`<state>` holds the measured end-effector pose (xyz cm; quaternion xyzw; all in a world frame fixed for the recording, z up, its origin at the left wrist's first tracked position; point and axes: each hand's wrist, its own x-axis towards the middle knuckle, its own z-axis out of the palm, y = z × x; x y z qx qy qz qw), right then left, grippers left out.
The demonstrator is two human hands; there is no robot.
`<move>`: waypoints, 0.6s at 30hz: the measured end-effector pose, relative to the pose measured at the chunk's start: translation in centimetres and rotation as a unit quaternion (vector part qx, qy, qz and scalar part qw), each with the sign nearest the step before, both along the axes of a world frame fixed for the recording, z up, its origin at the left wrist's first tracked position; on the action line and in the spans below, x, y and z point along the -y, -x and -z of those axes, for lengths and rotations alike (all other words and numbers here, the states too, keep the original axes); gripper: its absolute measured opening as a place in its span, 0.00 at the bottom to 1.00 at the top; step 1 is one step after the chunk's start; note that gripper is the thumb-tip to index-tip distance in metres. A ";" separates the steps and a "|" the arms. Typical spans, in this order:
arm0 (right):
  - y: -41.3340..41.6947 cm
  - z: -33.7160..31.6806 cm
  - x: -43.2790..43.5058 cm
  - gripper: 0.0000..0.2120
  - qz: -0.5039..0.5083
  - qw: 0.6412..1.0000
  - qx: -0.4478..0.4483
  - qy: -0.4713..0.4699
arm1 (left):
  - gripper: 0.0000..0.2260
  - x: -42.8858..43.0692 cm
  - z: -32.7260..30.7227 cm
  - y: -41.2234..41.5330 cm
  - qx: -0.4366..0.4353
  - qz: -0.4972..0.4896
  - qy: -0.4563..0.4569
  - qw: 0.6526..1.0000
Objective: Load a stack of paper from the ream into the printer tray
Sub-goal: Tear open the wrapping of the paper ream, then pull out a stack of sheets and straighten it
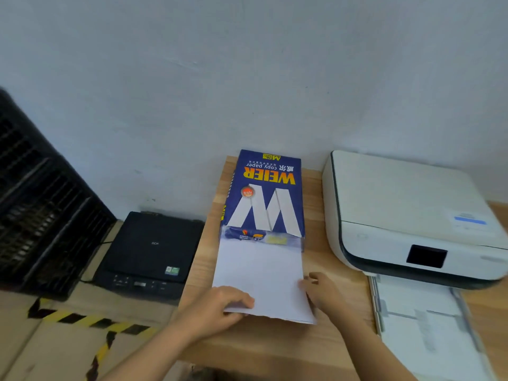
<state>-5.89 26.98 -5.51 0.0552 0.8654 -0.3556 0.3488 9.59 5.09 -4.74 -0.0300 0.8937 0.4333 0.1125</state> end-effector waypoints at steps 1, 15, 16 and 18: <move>-0.2 0.2 -0.3 0.20 0.013 1.000 0.012 0.017 | 0.17 -0.7 -0.2 -0.6 0.003 -0.006 -0.002 1.000; -3.5 -1.8 -4.1 0.12 0.047 0.981 0.089 0.167 | 0.15 -3.6 -2.1 -3.3 -0.021 -0.243 -0.071 0.967; -3.9 -2.3 -4.4 0.13 0.041 0.980 0.093 0.170 | 0.16 -3.4 -1.8 -3.2 -0.019 -0.262 -0.056 0.963; -4.5 -3.3 -4.9 0.15 0.029 0.979 0.093 0.177 | 0.20 -3.4 -1.5 -3.3 -0.013 -0.292 -0.028 0.956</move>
